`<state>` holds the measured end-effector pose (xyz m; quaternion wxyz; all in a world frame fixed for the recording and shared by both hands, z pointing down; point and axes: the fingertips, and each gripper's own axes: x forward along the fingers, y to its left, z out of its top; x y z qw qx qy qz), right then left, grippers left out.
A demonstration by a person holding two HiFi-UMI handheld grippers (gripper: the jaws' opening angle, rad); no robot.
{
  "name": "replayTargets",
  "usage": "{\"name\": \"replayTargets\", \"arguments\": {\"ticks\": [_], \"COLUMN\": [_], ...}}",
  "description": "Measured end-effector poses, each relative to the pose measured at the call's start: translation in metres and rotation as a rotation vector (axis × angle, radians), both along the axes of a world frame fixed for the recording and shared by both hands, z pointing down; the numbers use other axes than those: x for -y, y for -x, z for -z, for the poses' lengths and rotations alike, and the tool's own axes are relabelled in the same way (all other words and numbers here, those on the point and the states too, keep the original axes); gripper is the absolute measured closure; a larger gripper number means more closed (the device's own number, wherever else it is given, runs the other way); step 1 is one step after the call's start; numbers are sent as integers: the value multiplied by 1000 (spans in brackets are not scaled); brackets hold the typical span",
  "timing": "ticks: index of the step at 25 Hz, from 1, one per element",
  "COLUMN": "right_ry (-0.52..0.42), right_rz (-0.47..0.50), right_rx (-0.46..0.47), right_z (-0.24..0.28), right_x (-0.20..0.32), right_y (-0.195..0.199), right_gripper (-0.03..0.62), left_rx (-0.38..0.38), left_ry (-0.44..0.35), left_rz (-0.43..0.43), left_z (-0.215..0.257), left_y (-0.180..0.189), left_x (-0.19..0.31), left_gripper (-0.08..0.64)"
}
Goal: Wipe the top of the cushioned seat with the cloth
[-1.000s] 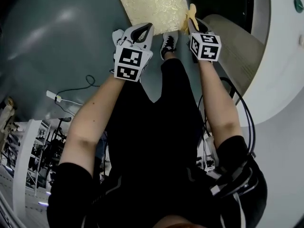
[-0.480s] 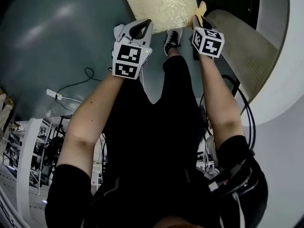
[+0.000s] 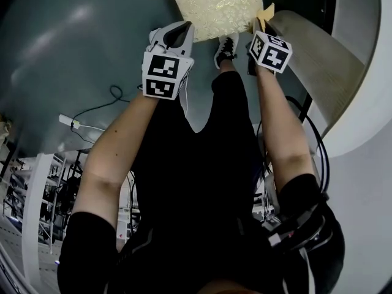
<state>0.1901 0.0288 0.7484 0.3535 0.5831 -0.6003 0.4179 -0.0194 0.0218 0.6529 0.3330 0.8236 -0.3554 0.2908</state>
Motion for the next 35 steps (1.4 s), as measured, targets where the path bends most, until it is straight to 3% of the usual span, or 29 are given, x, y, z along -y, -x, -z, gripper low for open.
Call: {"name": "replayTargets", "arguments": {"ticks": [5, 9, 16, 25, 30, 35], "right_ry": [-2, 6, 20, 52, 115, 59], "right_rz": [-24, 10, -5, 99, 256, 273], "right_rx": [8, 47, 158, 225, 317, 332], "right_z": [0, -2, -7, -6, -7, 40], "right_x": [-11, -24, -43, -57, -72, -58], "right_y": [22, 56, 114, 184, 247, 255], "right_gripper": [532, 532, 532, 532, 532, 532], "left_rx": [-2, -4, -14, -17, -6, -9], "left_ry": [7, 4, 3, 1, -8, -25], "left_rz": [0, 1, 24, 37, 41, 41], "left_z": [0, -1, 0, 3, 4, 33], "left_y": [17, 34, 56, 74, 88, 103], "left_x": [-6, -9, -11, -15, -18, -13], "left_gripper": [555, 556, 556, 555, 555, 555]}}
